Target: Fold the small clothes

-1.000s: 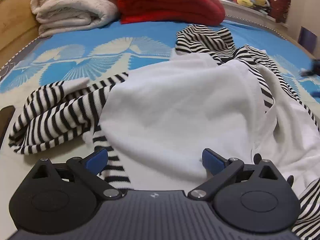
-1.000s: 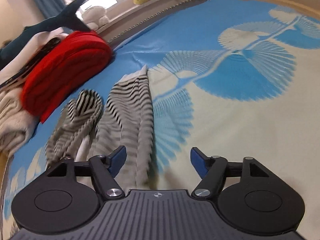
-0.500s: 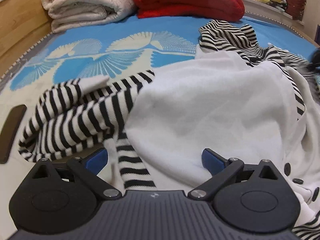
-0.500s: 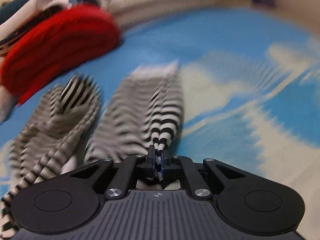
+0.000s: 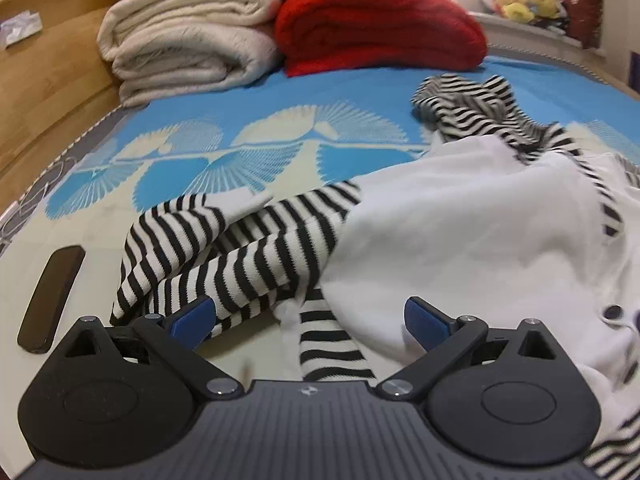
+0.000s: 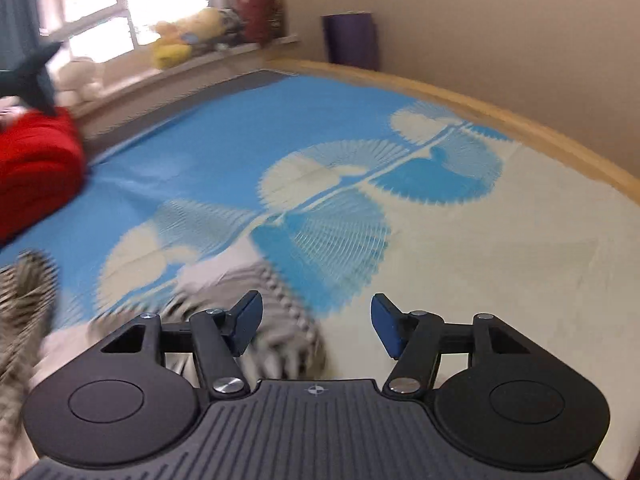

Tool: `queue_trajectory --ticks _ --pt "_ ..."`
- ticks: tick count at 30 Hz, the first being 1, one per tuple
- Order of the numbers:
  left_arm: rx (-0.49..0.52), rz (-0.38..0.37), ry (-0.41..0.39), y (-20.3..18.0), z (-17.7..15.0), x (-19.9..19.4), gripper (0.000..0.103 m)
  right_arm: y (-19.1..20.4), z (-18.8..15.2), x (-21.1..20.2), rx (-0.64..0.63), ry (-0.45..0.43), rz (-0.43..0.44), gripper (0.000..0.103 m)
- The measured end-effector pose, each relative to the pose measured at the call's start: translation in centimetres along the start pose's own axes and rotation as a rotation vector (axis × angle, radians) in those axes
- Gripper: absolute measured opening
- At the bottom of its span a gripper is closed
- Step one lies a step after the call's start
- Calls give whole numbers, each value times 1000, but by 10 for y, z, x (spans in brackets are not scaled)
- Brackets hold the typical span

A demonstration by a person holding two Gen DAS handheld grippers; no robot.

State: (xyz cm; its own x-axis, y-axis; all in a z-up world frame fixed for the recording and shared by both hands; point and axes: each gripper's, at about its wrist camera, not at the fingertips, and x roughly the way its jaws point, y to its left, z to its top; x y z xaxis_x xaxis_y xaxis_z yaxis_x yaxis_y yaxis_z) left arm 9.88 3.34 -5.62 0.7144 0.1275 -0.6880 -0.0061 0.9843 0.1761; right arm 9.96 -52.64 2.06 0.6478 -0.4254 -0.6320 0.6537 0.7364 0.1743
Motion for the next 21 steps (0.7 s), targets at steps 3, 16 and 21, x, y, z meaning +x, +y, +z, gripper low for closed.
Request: queue_trajectory --ticks 3,16,21 --pt "54 -50 -28 -4 -10 -22 101 -8 -37 -54 1 56 130 65" --pt "225 -186 -65 -14 -101 -144 102 28 -243 -174 -545 338 557 74" --pt "291 -159 -40 -17 -140 -134 102 60 -281 -168 -727 318 459 69"
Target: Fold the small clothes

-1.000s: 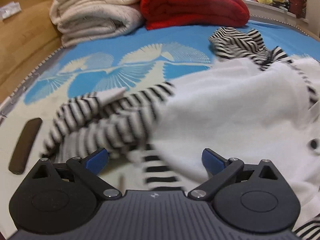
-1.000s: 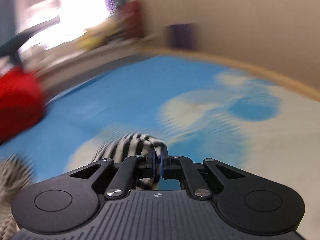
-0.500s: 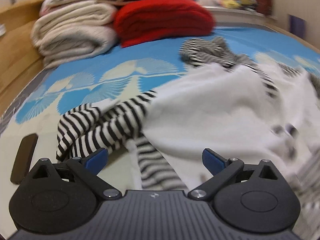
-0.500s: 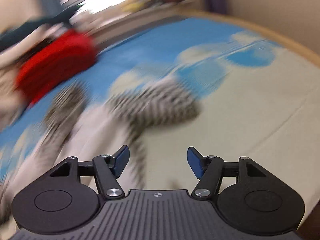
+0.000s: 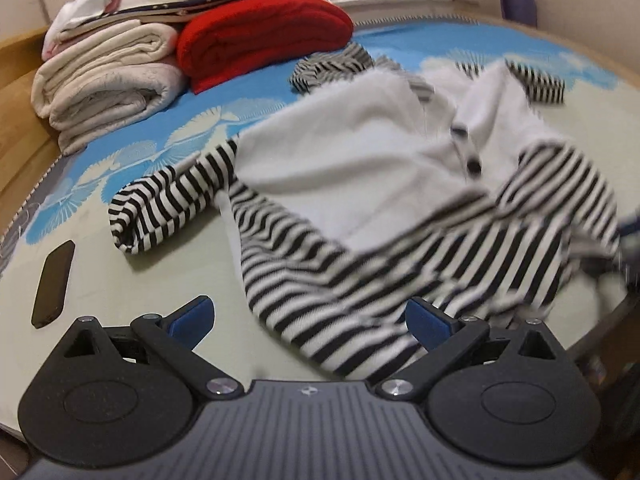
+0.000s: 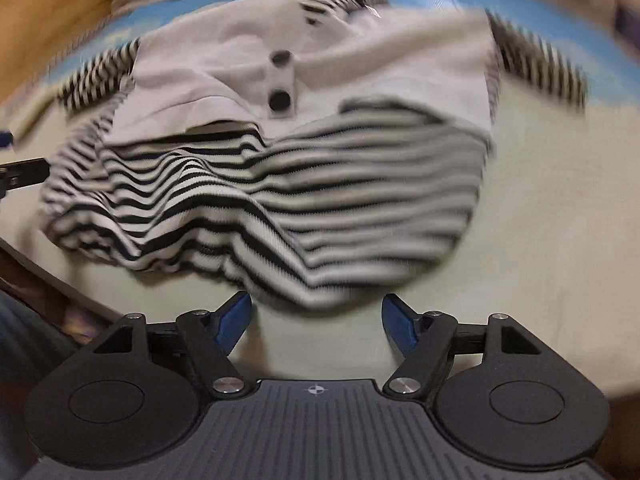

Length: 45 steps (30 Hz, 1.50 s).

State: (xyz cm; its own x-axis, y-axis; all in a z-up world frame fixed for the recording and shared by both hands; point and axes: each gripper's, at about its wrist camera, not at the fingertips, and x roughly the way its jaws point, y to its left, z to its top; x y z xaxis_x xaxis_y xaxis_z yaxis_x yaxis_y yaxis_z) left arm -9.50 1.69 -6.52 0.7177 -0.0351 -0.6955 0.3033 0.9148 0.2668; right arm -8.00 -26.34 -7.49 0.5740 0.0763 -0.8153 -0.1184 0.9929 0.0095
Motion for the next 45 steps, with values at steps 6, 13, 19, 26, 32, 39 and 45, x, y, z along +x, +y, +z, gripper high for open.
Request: queue_trajectory --ticks 6,13,19,26,32,39,45 --pt "-17 -52 15 -2 4 25 102 -3 49 3 113 -78 -8 14" --pt "-5 -76 28 -21 14 41 102 -4 77 15 193 -126 -11 14" --pt "3 -93 50 -28 18 51 102 -5 90 24 198 -130 -33 14" --pt "-11 -209 34 -24 18 40 102 -13 91 25 232 -137 -30 14" --pt "63 -223 32 -34 11 35 102 -20 91 23 276 -144 -21 14" --pt "87 -219 36 -36 8 37 102 -20 92 22 290 -145 -18 14" --pt "82 -240 31 -37 9 35 102 -22 92 22 293 -151 -23 14"
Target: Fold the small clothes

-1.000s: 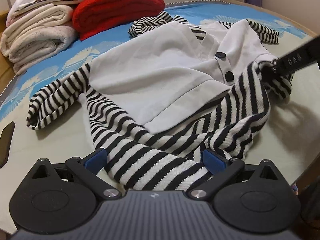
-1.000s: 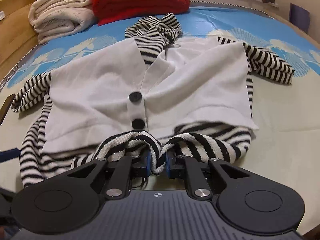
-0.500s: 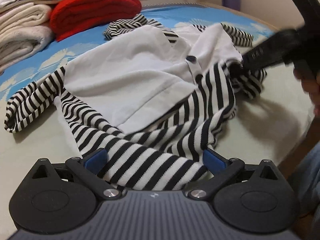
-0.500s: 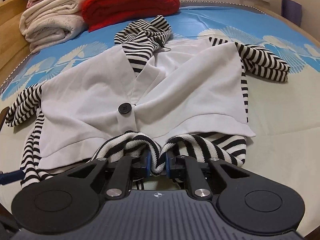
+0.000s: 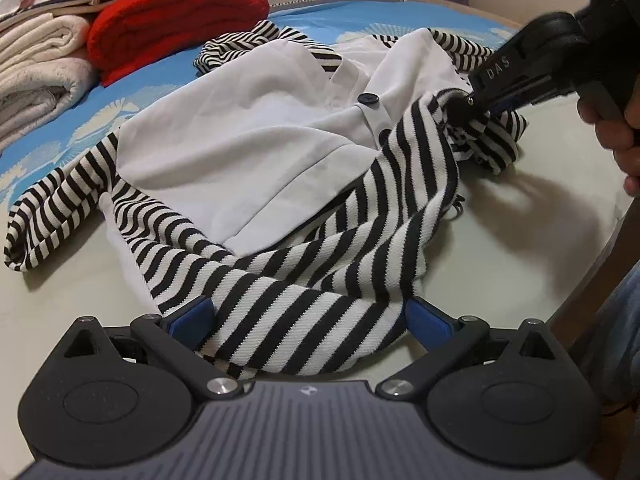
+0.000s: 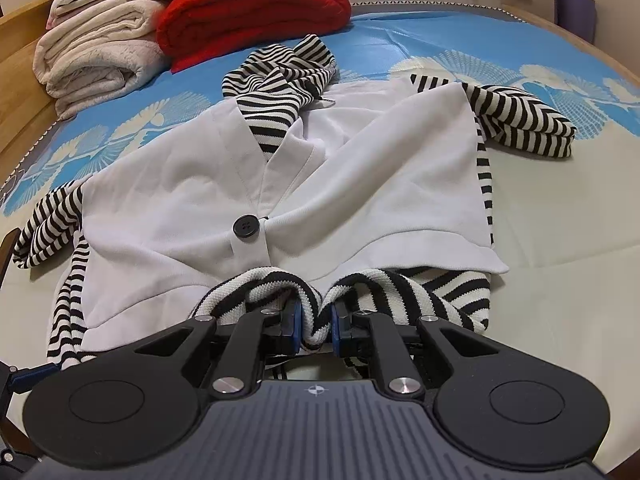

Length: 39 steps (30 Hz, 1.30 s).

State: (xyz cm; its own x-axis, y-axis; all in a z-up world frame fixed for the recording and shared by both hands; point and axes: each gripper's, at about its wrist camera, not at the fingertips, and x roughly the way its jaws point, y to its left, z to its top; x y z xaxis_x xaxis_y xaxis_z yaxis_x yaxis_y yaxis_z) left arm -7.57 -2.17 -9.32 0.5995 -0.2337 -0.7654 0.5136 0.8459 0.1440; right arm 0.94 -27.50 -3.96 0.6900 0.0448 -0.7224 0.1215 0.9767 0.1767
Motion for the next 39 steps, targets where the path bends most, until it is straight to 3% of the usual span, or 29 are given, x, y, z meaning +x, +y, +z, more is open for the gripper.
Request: queue_trajectory --ticks 6,8,11,12,13,16,19,20,23,26,29,30,31,32,33,34,37,39 --pt "80 54 4 -12 -4 4 98 -1 1 -3 10 -17 -3 14" --pt "73 91 -26 -11 -3 -1 81 -2 2 -4 16 -22 -3 14" --pt "6 77 -65 1 7 -9 47 -4 3 -5 26 -27 0 14" --pt "-10 77 -75 5 11 -12 32 -5 4 -5 29 -29 -1 14" --pt "-19 88 -81 9 17 -14 23 -5 5 -6 31 -31 2 14" --pt "-83 136 -128 33 42 -19 20 -8 14 -4 58 -37 38 14" --pt "-210 156 -128 72 69 -10 19 -17 38 -6 117 -107 65 11" --pt "-259 186 -128 87 76 -2 19 -21 47 -7 131 -141 71 5" --pt "-373 228 -88 127 84 22 19 -31 65 2 158 -183 52 4" --pt "-498 166 -48 152 79 33 19 -44 68 10 230 -128 78 5" --pt "-511 71 -50 150 79 26 27 -43 60 -1 187 -101 103 7" --pt "-485 54 -55 144 79 22 39 -43 56 -8 146 -102 107 10" --pt "-455 45 -61 137 79 18 57 -42 51 -14 105 -103 113 24" --pt "-427 37 -70 129 78 13 67 -42 45 -20 67 -102 116 45" --pt "-405 28 -83 122 74 7 83 -42 37 -26 30 -98 113 53" --pt "-390 17 -90 115 69 3 90 -41 30 -30 -1 -93 113 61" --pt "-332 -41 -68 98 53 -3 90 -35 10 -28 -120 -33 93 67" --pt "-284 -58 -14 86 45 7 90 -27 -4 -15 -226 46 24 68"
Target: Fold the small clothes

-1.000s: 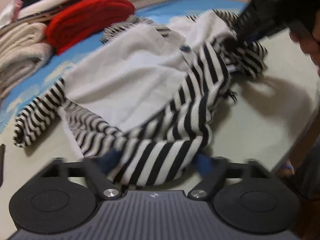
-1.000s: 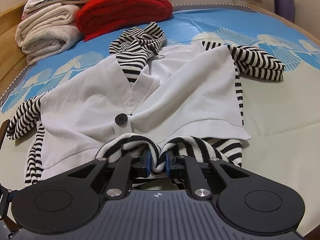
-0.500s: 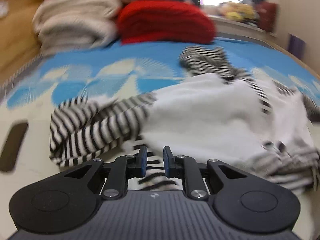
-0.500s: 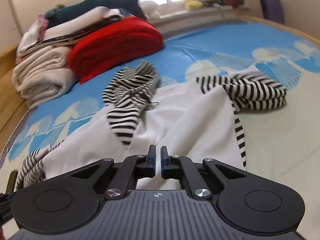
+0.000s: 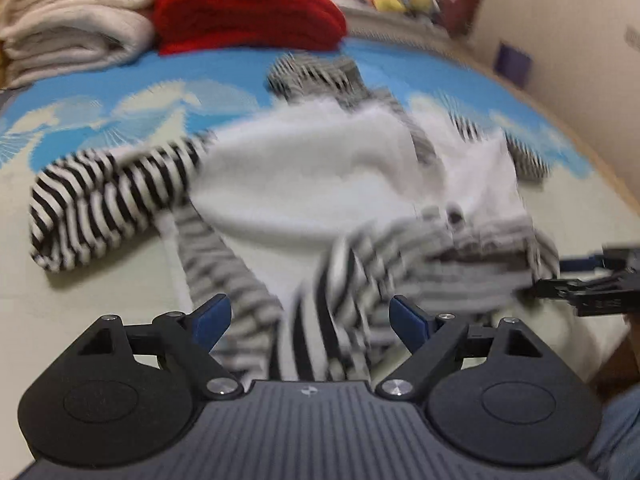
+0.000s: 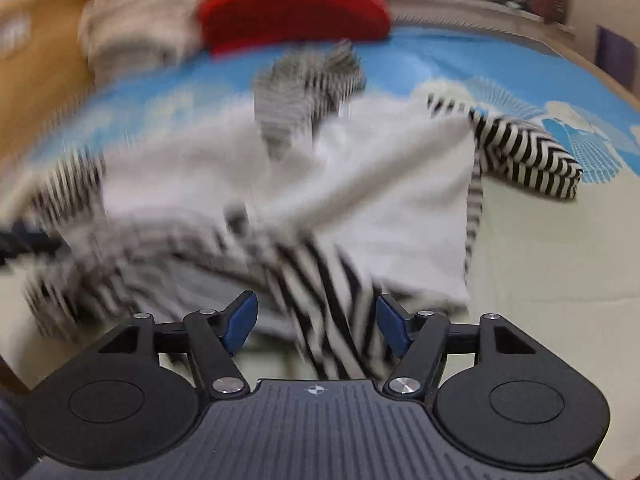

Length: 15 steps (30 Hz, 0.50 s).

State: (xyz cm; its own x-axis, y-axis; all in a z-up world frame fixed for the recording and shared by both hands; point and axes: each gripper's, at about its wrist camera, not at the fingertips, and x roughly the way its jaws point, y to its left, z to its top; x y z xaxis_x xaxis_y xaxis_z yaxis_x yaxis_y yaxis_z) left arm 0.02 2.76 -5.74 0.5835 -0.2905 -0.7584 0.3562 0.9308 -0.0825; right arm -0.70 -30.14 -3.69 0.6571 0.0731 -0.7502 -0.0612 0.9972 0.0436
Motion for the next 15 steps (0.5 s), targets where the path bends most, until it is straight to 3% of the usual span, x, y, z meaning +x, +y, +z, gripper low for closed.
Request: queue_trajectory --ticks 3,4,5,6,7,12,14,15 --pt "126 78 118 -17 -13 25 89 12 -15 28 -151 130 -137 65" --pt "156 124 137 -19 -15 32 80 13 -18 35 -182 156 -168 56" --pt "165 149 141 -19 -14 35 74 12 -16 37 -183 153 -156 31" --pt "125 141 130 -14 -7 34 51 8 -12 35 -147 142 -120 13" --pt "75 137 110 -8 -1 31 26 1 -2 33 -73 127 -99 10" --pt "-133 210 -107 29 46 6 24 -37 49 -15 250 -246 -47 2" --pt "-195 253 -131 40 56 9 24 -50 59 -21 380 -348 -18 0" --pt "-225 274 -120 46 59 15 24 -55 63 -19 432 -386 -44 0"
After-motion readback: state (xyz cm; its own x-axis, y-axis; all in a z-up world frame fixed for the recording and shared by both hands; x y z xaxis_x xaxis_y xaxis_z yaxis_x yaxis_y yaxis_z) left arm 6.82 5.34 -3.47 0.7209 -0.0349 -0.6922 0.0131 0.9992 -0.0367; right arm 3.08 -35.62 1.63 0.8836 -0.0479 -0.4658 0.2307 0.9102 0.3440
